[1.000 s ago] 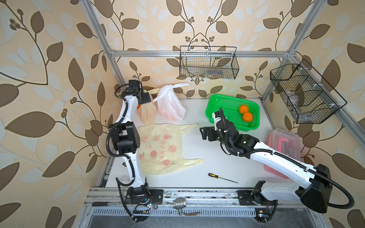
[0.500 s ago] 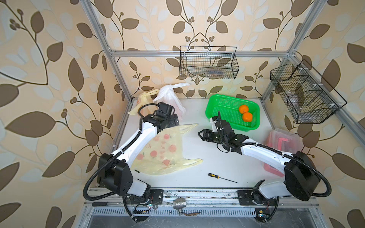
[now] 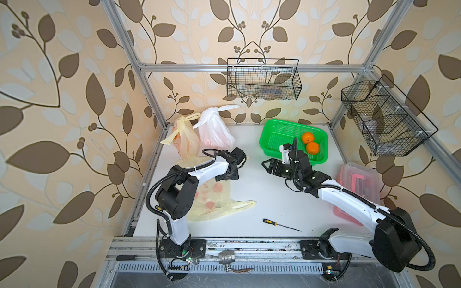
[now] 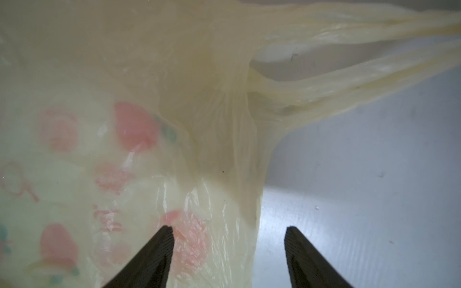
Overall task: Place the oranges into plastic bags & tie knots
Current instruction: Adjust the plastic bag at the center of the board.
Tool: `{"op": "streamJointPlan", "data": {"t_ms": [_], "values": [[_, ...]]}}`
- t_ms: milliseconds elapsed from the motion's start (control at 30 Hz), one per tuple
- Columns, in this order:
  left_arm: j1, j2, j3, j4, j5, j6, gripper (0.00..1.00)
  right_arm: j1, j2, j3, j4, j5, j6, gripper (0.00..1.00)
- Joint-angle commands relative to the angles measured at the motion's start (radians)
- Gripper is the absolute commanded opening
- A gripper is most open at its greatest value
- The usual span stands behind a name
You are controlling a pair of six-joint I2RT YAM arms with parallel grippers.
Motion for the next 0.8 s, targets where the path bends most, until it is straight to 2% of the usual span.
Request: {"op": "streamJointPlan", "data": {"t_ms": [0,233,367,700,767], "values": [[0.003,0.023,0.064,-0.066,-0.081,-0.032,0.70,0.002,-0.022,-0.024,-0.018,-0.016,0.004,0.75],[0.003,0.095,0.099,-0.082,-0.109,-0.015,0.54,0.001,-0.024,-0.023,-0.028,-0.021,0.001,0.75],[0.003,0.094,0.070,-0.082,-0.127,-0.032,0.46,0.006,-0.032,-0.025,-0.033,-0.015,-0.001,0.75],[-0.008,0.138,0.040,-0.051,-0.116,-0.024,0.45,0.005,-0.038,-0.013,-0.050,-0.006,-0.009,0.74],[-0.008,0.145,0.040,-0.051,-0.122,-0.023,0.40,0.006,-0.041,-0.011,-0.056,-0.002,-0.010,0.74]]}}
